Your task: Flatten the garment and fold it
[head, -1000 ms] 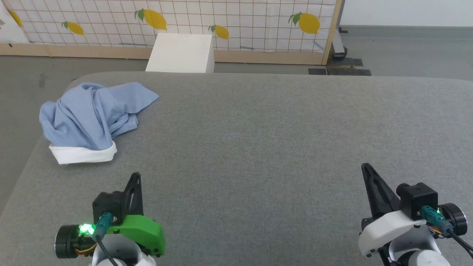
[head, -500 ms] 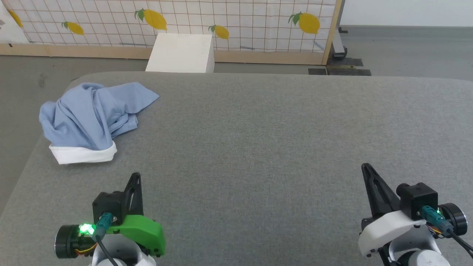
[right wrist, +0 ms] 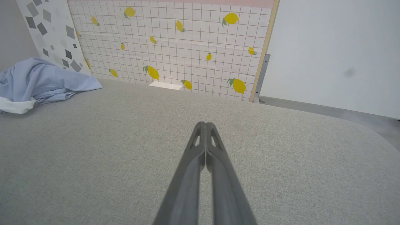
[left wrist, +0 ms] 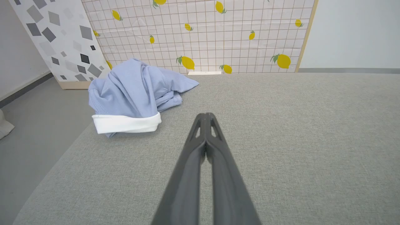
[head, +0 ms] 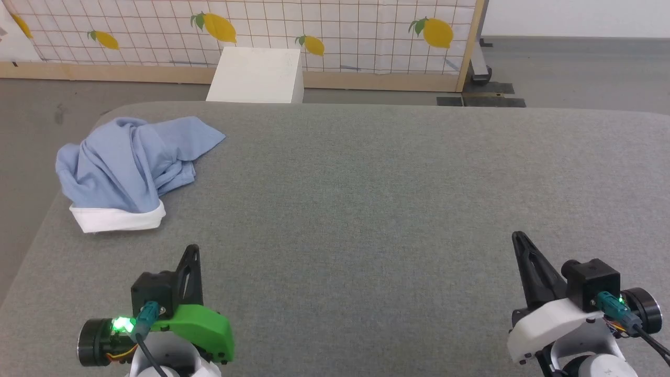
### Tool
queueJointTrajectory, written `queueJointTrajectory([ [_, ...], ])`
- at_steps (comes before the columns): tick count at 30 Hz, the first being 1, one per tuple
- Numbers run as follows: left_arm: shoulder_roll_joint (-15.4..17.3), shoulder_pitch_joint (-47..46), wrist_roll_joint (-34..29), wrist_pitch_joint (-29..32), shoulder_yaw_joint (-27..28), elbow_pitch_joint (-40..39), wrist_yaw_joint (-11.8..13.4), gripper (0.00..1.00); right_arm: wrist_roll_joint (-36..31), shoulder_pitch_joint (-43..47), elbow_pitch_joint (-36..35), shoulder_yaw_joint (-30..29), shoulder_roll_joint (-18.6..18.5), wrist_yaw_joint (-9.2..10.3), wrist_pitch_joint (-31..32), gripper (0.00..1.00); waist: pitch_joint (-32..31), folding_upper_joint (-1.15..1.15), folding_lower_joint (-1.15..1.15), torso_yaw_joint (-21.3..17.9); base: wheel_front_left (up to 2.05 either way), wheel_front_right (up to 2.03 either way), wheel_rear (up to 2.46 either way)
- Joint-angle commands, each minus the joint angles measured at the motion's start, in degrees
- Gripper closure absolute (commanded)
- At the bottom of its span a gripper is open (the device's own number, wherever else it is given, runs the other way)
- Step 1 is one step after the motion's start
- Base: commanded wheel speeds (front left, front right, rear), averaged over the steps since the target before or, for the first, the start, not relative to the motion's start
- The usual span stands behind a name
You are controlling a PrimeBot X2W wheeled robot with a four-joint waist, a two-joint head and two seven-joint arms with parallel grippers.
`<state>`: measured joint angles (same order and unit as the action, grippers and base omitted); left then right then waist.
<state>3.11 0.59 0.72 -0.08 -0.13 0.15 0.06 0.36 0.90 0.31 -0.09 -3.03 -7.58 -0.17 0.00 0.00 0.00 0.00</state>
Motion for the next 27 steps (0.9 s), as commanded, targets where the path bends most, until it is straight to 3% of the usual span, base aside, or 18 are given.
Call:
queueJointTrajectory([
  [1, -0.24, -0.59, -0.72, 0.08, 0.13, -0.15, -0.06, 1.00, -0.36, -0.90, -0.31, 0.09, 0.15, 0.09, 0.17, 1.00, 0.00, 0.00, 0.00, 0.00, 0.00, 0.00, 0.00],
  [27, -0.24, -0.59, -0.72, 0.08, 0.13, -0.15, -0.06, 1.00, -0.36, -0.90, -0.31, 0.09, 0.15, 0.09, 0.17, 1.00, 0.00, 0.00, 0.00, 0.00, 0.00, 0.00, 0.00],
])
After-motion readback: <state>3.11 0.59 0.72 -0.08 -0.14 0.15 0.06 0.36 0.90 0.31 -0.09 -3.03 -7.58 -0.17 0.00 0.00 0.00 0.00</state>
